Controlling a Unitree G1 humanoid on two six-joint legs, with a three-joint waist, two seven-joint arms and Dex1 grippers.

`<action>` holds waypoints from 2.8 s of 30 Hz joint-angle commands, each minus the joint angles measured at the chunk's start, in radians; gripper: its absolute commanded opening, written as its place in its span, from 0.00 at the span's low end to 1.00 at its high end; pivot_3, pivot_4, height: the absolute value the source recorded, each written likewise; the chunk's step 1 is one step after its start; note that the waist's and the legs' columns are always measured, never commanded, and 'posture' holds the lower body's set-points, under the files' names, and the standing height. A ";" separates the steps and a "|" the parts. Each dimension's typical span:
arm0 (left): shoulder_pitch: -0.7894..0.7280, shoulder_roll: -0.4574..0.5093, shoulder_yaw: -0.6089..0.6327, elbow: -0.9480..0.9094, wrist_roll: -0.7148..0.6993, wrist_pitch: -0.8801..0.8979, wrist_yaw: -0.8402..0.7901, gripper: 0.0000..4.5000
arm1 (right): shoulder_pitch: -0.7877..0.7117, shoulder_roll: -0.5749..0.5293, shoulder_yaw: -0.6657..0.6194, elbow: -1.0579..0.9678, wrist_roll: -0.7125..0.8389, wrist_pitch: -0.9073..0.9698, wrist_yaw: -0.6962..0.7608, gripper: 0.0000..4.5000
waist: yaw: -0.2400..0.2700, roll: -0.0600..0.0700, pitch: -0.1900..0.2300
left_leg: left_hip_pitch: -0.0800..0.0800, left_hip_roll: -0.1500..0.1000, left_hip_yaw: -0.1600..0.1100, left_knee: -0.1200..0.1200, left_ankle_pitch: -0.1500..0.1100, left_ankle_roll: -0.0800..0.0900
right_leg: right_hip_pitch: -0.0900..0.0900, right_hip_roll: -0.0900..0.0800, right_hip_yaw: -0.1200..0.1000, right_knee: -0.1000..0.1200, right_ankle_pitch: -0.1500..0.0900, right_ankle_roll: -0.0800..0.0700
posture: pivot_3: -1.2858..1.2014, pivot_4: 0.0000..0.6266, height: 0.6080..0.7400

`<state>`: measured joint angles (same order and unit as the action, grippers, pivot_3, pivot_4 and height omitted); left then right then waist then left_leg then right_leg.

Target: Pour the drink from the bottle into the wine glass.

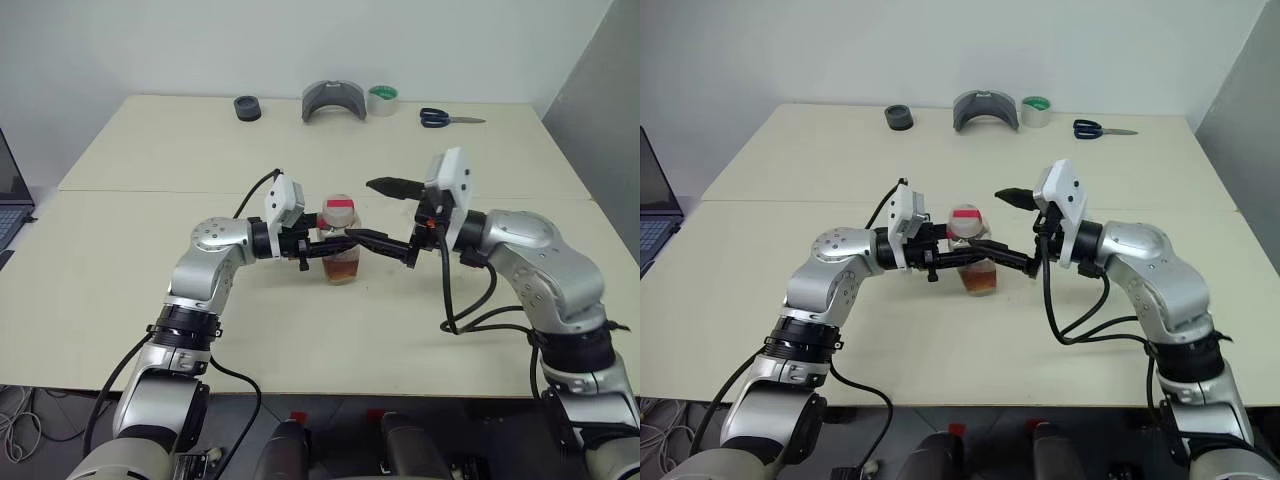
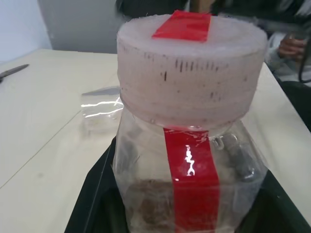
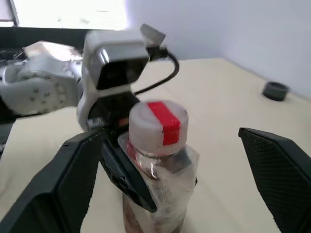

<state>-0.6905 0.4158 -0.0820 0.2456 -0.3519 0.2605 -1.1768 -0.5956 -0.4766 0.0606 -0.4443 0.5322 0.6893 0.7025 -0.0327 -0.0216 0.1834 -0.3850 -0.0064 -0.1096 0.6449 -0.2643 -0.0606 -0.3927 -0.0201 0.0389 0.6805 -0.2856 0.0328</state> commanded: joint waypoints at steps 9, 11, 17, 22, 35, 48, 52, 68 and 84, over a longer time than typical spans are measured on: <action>-0.077 -0.005 -0.003 0.089 0.009 -0.061 -0.058 0.40 | 0.039 0.239 0.151 -0.142 -0.236 0.100 -0.466 1.00 | -0.002 0.000 0.000 | 0.000 0.000 0.001 0.000 0.000 0.000 | -0.001 0.001 0.001 0.002 0.000 0.000 | 0.52 0.24 1.00; -0.085 -0.009 -0.004 0.102 0.012 -0.066 -0.063 0.40 | 0.032 0.257 0.157 -0.140 -0.236 0.115 -0.472 1.00 | -0.002 0.000 0.000 | 0.000 0.000 0.001 0.000 0.000 0.000 | -0.002 0.001 0.001 0.001 0.000 0.000 | 0.52 0.24 1.00; -0.096 -0.022 -0.011 0.122 0.023 -0.093 -0.072 0.40 | 0.019 0.300 0.165 -0.112 -0.255 0.139 -0.487 1.00 | -0.002 0.000 0.000 | -0.005 0.000 0.001 0.000 0.000 0.000 | -0.007 0.001 0.001 0.002 0.000 0.000 | 0.52 0.24 1.00; -0.096 -0.026 -0.008 0.126 0.027 -0.104 -0.070 0.40 | 0.006 0.315 0.165 -0.089 -0.264 0.144 -0.490 1.00 | -0.003 0.000 0.000 | -0.011 0.000 0.001 0.001 0.001 0.000 | -0.013 0.001 0.001 0.005 0.000 0.000 | 0.52 0.24 1.00; -0.080 -0.021 -0.004 0.096 0.023 -0.107 -0.067 0.40 | -0.008 0.276 0.170 -0.029 -0.257 0.076 -0.371 0.41 | -0.011 0.000 0.000 | -0.011 0.000 0.001 0.002 0.001 0.000 | -0.013 0.001 0.001 0.006 0.000 0.000 | 0.52 0.24 1.00; -0.091 -0.008 -0.009 0.115 0.034 -0.149 -0.097 0.40 | -0.234 0.034 0.159 0.418 -0.177 -0.212 0.264 0.41 | -0.024 0.001 0.000 | -0.010 0.000 0.001 0.002 0.001 0.001 | -0.013 0.001 0.001 0.006 0.001 0.000 | 0.52 0.24 1.00; -0.084 -0.013 -0.009 0.109 0.035 -0.148 -0.084 0.40 | -0.170 0.037 0.062 0.291 -0.152 -0.153 0.144 0.72 | -0.022 0.001 0.000 | -0.012 0.000 0.001 0.003 0.001 0.000 | -0.014 -0.001 0.001 0.006 0.001 0.000 | 0.52 0.24 1.00; -0.149 -0.044 -0.005 0.213 0.047 -0.182 -0.057 0.40 | 0.053 0.347 0.172 -0.125 -0.404 0.084 -0.571 0.87 | -0.023 0.001 0.000 | -0.011 -0.001 0.001 0.004 0.004 -0.002 | -0.015 0.001 0.002 0.013 0.001 0.000 | 0.52 0.24 1.00; -0.142 -0.045 -0.007 0.212 0.053 -0.189 -0.059 0.40 | 0.041 0.382 0.181 -0.065 -0.426 0.063 -0.555 0.52 | -0.025 0.001 0.000 | -0.011 -0.001 0.001 0.003 0.004 -0.002 | -0.016 0.001 0.002 0.013 0.001 0.000 | 0.52 0.24 1.00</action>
<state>-0.8185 0.3665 -0.1075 0.5010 -0.2900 0.0960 -1.2271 -0.5391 -0.0912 0.2775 -0.4949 0.1220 0.7723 0.1576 -0.0576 -0.0210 0.1836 -0.3964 -0.0075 -0.1086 0.6479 -0.2603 -0.0628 -0.4088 -0.0191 0.0406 0.6939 -0.2851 0.0326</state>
